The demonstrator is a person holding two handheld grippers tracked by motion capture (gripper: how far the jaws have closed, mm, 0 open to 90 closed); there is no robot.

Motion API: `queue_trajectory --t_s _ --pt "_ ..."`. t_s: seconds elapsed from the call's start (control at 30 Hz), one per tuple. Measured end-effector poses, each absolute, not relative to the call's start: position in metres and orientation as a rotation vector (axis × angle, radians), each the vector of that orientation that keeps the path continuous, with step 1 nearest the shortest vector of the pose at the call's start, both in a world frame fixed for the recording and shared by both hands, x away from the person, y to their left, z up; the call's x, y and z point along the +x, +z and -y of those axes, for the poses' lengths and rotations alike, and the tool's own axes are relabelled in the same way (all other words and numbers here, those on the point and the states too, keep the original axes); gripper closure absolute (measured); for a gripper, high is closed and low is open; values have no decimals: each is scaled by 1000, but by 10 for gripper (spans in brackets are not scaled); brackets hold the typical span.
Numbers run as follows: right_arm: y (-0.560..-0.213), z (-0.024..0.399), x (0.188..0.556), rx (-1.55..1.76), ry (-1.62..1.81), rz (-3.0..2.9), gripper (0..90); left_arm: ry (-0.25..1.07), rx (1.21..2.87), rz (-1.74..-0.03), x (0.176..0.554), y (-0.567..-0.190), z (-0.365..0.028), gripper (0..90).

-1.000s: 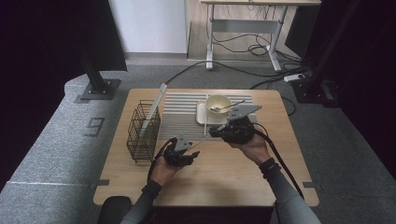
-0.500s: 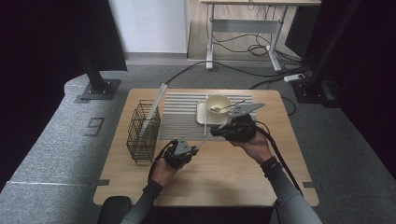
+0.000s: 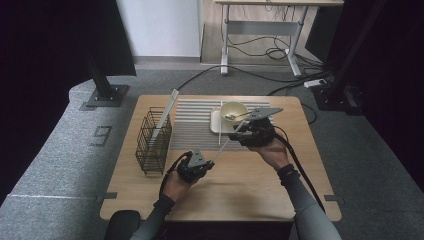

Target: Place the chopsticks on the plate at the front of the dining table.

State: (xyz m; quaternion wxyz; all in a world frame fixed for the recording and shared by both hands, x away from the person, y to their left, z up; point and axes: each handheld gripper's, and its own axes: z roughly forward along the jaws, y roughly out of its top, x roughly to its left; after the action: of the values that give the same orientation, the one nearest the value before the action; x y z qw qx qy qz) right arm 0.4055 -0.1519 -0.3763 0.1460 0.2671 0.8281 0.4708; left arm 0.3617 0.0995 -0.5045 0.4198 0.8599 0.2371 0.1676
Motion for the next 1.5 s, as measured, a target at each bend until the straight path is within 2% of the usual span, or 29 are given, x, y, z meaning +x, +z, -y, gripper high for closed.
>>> queue_trajectory --t_s 0.1,0.2,0.57,0.9,1.5 --pt "-378 150 406 803 1323 -2333 378 401 2167 -616 363 -506 -100 858" --pt "-379 148 406 812 1320 -2297 325 392 2184 -620 364 -508 -99 858" --pt "-384 158 416 882 1234 -2208 231 381 2160 -589 359 -504 -100 857" --pt "-406 180 430 997 1208 -2179 149 374 2128 -570 355 -499 -103 856" --pt "-452 198 448 1093 1143 -2182 136 378 2121 -566 353 -498 -103 853"
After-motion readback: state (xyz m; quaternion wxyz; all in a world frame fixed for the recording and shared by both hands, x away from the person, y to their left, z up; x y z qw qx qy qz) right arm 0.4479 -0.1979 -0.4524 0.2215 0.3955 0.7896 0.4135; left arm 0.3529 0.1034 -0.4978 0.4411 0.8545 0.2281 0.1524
